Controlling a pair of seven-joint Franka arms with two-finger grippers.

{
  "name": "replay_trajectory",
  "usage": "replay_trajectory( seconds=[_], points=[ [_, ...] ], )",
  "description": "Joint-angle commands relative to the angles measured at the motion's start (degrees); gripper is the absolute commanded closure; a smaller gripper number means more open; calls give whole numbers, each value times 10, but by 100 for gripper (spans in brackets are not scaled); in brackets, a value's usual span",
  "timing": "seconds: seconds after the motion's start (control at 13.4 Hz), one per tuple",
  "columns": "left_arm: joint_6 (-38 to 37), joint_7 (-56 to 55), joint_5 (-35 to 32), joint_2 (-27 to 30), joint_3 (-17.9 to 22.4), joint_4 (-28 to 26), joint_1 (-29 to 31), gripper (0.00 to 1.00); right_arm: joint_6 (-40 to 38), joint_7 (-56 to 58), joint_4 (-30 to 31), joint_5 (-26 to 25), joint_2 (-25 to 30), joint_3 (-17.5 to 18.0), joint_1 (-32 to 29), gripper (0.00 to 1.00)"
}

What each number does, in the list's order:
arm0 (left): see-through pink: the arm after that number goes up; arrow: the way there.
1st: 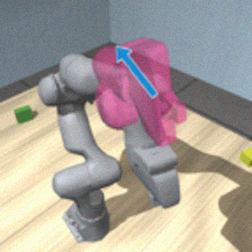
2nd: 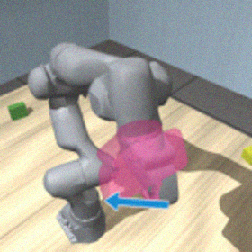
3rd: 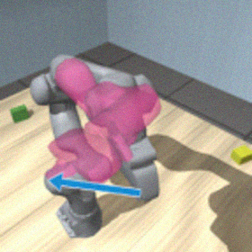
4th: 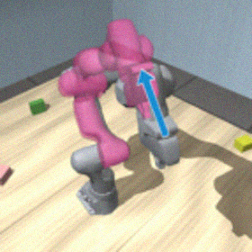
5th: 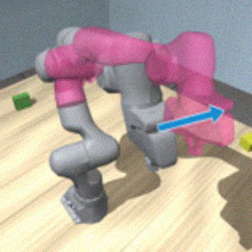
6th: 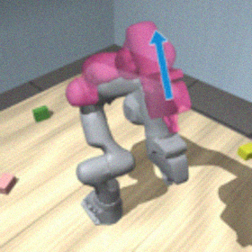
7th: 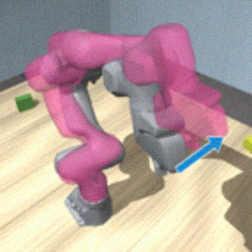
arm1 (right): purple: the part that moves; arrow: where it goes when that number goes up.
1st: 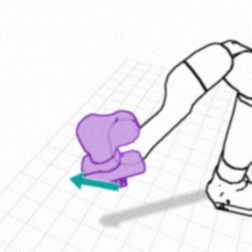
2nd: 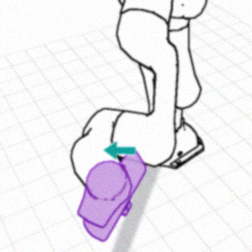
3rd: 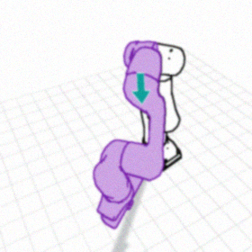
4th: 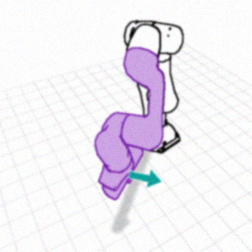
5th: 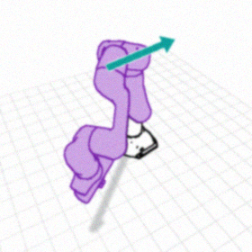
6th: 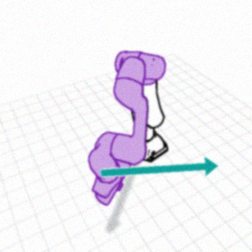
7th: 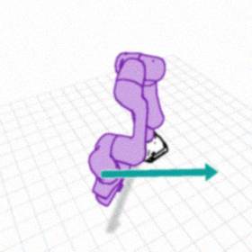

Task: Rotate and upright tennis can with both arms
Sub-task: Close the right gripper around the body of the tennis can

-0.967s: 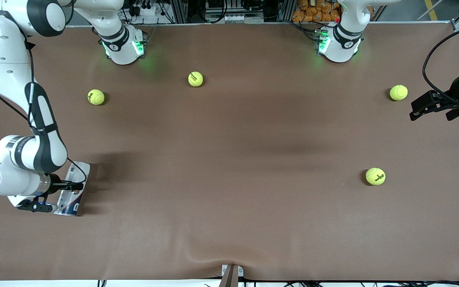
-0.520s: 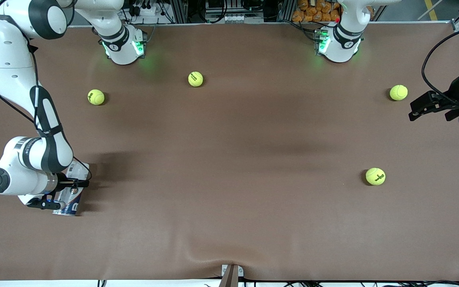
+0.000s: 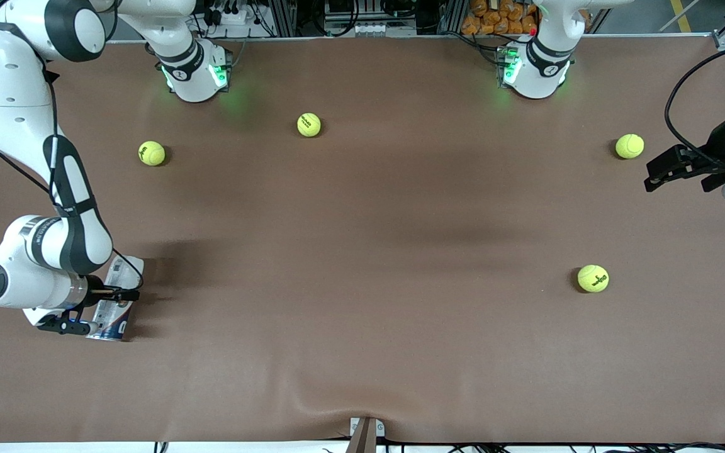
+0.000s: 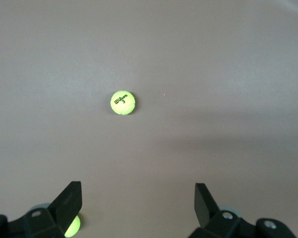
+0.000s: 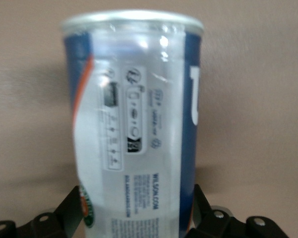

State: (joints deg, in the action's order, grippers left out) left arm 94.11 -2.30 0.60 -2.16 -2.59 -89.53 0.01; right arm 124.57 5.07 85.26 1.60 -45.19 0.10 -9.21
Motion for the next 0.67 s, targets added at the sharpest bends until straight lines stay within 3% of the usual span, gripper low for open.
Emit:
replay_trajectory(
  seconds=[0.0, 0.45, 0.59],
  points=[
    [-7, 2, -3, -4, -1, 4, 0, 0, -4, 49, -11, 6, 15, 4, 3, 7],
    [-8, -5, -2, -4, -2, 4, -8, 0, -6, 90, 6, 6, 11, 6, 2, 8],
    [-8, -5, -3, -4, -2, 3, -8, 0, -7, 90, 8, 6, 10, 6, 2, 12]
  ],
)
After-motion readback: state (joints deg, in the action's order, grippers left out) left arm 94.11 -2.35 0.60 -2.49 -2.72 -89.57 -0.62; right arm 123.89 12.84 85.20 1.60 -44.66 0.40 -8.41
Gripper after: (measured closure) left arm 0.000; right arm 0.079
